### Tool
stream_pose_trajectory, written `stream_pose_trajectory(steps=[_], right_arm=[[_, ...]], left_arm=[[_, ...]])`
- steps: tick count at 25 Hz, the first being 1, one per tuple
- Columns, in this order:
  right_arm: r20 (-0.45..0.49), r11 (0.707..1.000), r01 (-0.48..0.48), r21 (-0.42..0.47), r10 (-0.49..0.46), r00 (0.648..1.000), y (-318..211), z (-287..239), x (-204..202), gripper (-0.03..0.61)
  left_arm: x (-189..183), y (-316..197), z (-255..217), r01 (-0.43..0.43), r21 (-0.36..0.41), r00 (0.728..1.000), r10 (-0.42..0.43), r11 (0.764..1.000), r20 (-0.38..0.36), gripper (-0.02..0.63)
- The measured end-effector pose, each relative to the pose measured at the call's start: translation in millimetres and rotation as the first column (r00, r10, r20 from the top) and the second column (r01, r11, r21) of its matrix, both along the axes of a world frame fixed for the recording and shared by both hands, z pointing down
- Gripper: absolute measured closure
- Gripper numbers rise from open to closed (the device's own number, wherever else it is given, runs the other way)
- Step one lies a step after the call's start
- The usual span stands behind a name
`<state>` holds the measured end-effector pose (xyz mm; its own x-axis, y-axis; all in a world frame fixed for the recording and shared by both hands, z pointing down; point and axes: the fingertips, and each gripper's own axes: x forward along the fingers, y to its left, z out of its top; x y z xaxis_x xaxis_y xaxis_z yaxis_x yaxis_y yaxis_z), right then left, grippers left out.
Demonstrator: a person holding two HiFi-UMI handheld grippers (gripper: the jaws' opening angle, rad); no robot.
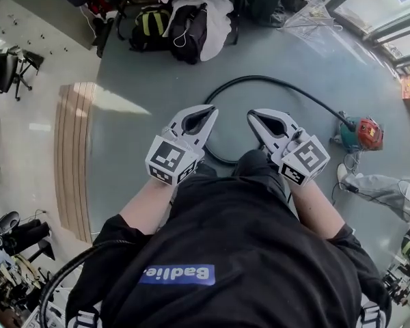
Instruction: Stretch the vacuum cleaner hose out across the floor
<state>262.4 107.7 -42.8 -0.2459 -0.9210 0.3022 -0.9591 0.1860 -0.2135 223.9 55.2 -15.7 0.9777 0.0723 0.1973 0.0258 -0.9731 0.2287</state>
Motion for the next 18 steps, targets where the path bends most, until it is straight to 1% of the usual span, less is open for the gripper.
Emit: stream_pose_trajectory(steps=[5,10,12,14,16,18], right_arm=[[-0.029,1.0,0.017,-0.016,-0.017,0.999,-29,2,7,0.584],[-0.031,0.995,0.094,-0.039,-0.095,0.995,-53,16,36,0.583],[-0.031,0.99,0.129,-0.053,-0.131,0.991,-63,31,55,0.582],[-0.016,0.981,0.175,-0.079,-0.177,0.984,-75,52,79,0.578],[0.003,0.966,0.234,-0.11,-0.235,0.972,-87,70,104,0.565],[-0.002,0.952,0.282,-0.116,-0.284,0.959,-101,80,135,0.563]], left_arm=[[10,-18,5,-0.001,-0.016,1.0,0.001,1.0,0.01,0.617],[35,-39,13,0.035,0.001,0.998,-0.035,0.999,0.051,0.617],[50,-49,24,0.059,0.02,0.995,-0.06,0.998,0.083,0.617],[67,-63,43,0.101,0.036,0.986,-0.105,0.994,0.131,0.617],[82,-75,66,0.158,0.031,0.967,-0.161,0.987,0.195,0.612],[104,-85,82,0.199,0.031,0.949,-0.2,0.98,0.242,0.6]])
